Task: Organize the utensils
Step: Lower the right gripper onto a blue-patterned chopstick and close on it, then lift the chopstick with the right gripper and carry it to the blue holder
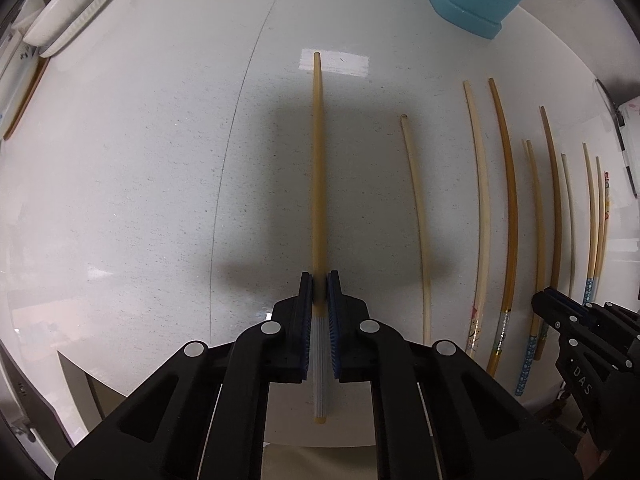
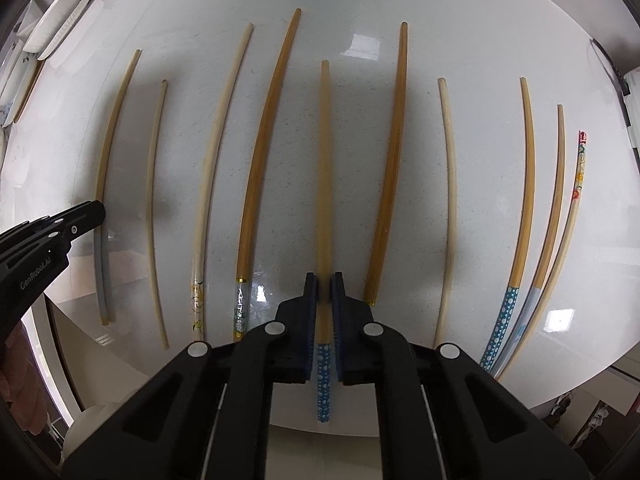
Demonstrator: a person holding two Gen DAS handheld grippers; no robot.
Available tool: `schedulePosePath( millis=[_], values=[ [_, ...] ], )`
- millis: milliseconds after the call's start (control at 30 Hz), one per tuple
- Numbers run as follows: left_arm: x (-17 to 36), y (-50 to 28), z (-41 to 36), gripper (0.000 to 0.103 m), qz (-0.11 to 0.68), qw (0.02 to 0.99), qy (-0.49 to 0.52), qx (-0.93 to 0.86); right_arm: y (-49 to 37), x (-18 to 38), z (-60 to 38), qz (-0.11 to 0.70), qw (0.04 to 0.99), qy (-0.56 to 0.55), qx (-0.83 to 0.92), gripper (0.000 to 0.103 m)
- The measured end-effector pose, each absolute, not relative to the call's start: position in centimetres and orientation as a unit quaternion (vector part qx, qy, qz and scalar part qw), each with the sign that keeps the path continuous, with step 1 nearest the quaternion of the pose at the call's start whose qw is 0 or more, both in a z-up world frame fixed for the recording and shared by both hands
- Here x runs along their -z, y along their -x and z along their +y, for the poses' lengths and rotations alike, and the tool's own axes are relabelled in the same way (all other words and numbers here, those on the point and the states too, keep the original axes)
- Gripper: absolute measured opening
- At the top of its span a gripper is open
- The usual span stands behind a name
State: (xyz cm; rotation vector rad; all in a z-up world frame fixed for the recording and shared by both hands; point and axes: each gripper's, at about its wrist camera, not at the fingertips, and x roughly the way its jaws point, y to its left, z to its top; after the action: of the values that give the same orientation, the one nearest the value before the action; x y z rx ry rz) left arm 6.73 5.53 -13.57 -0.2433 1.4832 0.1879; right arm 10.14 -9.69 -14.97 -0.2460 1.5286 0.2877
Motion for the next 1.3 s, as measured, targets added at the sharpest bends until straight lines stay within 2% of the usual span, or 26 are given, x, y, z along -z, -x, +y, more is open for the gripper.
schedulePosePath(
  millis=[467, 1033, 1300],
  values=[
    [9.6, -4.4, 7.5, 0.007, 0.639, 0.756, 0.119, -0.081, -9.2, 11.3, -11.9, 0.660, 0.733, 0.085, -0.141, 0.007],
    [3.1, -2.2, 6.4, 0.007, 0.551, 0.823, 0.123, -0.062, -9.8, 4.5, -15.4, 0.591, 0.790, 0.045, -0.157, 0.007],
    [0.2, -4.7, 5.0, 0.007, 0.502, 0.855, 0.123, -0.046, -10.8, 0.9, -15.9, 0.544, 0.822, 0.029, -0.164, 0.007]
  ],
)
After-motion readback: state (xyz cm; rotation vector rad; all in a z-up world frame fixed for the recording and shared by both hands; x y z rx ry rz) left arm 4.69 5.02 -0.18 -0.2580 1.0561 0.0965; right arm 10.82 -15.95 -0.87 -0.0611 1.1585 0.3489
